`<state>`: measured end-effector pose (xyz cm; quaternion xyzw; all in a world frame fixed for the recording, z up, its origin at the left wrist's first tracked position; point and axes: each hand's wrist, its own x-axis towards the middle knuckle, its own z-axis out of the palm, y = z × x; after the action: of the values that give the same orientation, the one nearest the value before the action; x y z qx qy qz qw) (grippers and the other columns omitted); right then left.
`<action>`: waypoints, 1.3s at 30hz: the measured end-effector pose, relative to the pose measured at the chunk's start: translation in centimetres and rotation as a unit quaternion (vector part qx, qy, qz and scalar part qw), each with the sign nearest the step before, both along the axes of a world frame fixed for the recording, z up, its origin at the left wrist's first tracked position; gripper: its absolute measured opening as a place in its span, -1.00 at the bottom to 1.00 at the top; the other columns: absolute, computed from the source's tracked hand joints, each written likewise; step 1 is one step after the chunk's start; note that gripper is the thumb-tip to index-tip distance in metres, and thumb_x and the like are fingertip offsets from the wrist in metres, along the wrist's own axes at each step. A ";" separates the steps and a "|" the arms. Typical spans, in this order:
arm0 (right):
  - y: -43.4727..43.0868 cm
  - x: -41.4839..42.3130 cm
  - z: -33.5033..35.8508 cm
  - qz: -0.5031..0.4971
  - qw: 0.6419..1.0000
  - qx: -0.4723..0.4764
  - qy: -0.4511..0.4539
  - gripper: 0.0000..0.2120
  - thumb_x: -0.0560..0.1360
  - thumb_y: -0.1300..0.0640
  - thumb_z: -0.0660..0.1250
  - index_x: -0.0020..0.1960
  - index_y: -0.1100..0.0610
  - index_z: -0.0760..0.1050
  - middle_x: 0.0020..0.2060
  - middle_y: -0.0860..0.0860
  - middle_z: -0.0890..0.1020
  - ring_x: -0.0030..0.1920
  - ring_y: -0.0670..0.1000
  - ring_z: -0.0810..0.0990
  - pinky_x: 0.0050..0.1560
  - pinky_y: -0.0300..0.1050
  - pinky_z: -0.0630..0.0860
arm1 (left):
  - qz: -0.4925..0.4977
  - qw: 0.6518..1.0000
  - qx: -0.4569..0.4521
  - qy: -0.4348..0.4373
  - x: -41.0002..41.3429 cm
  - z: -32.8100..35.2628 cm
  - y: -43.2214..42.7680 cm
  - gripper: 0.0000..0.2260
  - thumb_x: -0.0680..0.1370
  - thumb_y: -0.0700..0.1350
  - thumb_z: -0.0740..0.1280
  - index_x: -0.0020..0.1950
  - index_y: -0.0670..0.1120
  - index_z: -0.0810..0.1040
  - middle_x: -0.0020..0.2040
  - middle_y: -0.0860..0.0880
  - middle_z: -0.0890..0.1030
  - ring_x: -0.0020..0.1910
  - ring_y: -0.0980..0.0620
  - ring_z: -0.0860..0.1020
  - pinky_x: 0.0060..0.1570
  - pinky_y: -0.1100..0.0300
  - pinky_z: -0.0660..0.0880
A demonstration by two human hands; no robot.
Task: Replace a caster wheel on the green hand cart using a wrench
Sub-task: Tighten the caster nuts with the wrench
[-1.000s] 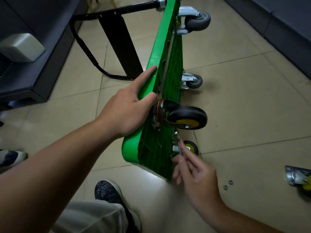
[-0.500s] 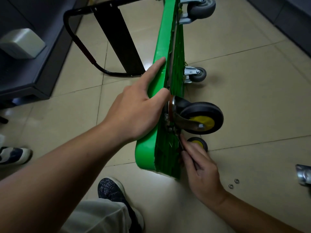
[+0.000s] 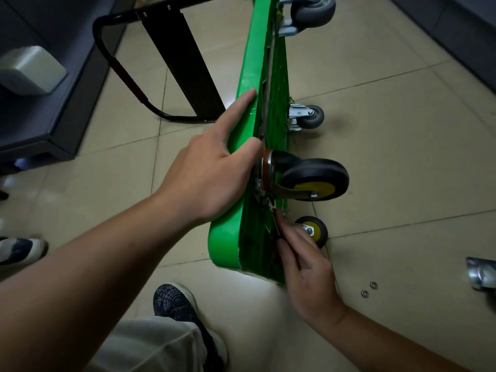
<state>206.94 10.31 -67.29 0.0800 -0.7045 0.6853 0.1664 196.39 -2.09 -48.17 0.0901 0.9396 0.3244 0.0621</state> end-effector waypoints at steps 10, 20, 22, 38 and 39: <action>1.6 -0.2 2.9 0.091 0.989 -0.036 -0.109 -0.54 0.59 0.27 0.31 0.44 -0.06 0.50 -0.18 0.12 0.68 -0.24 0.12 0.66 -0.17 -0.14 0.60 | 0.018 1.000 -0.018 0.003 -0.1 0.5 0.2 -0.39 0.50 0.20 0.17 0.50 0.58 0.06 0.19 0.11 0.50 -0.06 -0.02 0.65 -0.01 -0.12 0.63; -0.6 0.0 9.9 0.108 0.888 -0.333 -0.298 -0.84 0.62 0.28 0.32 0.13 0.18 0.64 -0.43 0.11 0.61 -0.51 0.03 0.57 -0.49 -0.21 0.50 | 0.025 0.999 -0.025 0.000 0.0 0.6 0.4 -0.40 0.50 0.24 0.17 0.50 0.57 0.07 0.26 0.02 0.59 0.02 -0.04 0.62 0.10 -0.11 0.59; -0.8 1.4 9.2 0.077 0.901 -0.315 -0.289 -0.75 0.62 0.24 0.33 0.23 0.03 0.62 -0.42 0.09 0.62 -0.50 0.06 0.57 -0.50 -0.19 0.50 | 0.018 1.000 -0.013 -0.005 -0.1 0.6 0.2 -0.43 0.56 0.20 0.22 0.50 0.57 0.09 0.27 0.02 0.58 0.04 -0.04 0.63 0.11 -0.11 0.59; 1.6 -0.8 -0.8 0.008 0.992 0.113 0.061 -0.59 0.67 0.27 0.19 0.51 0.24 0.38 0.02 0.07 0.54 -0.01 0.04 0.55 0.08 -0.25 0.47 | 0.004 1.000 0.008 -0.011 -0.3 0.3 -0.4 -0.43 0.61 0.14 0.24 0.54 0.52 0.10 0.21 0.18 0.46 0.00 0.06 0.65 0.06 -0.12 0.62; 1.5 -1.0 -0.8 0.005 0.991 0.113 0.066 -0.60 0.67 0.29 0.19 0.49 0.28 0.39 0.03 0.10 0.55 0.00 0.06 0.56 0.09 -0.23 0.48 | 0.004 1.000 0.008 -0.012 -0.3 0.4 -0.4 -0.42 0.59 0.15 0.23 0.53 0.53 0.10 0.21 0.18 0.46 0.00 0.06 0.65 0.07 -0.13 0.62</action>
<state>205.92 11.76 -68.11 0.1471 -0.7642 0.5956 0.1993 196.13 -2.46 -47.80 0.0825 0.9363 0.3337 0.0715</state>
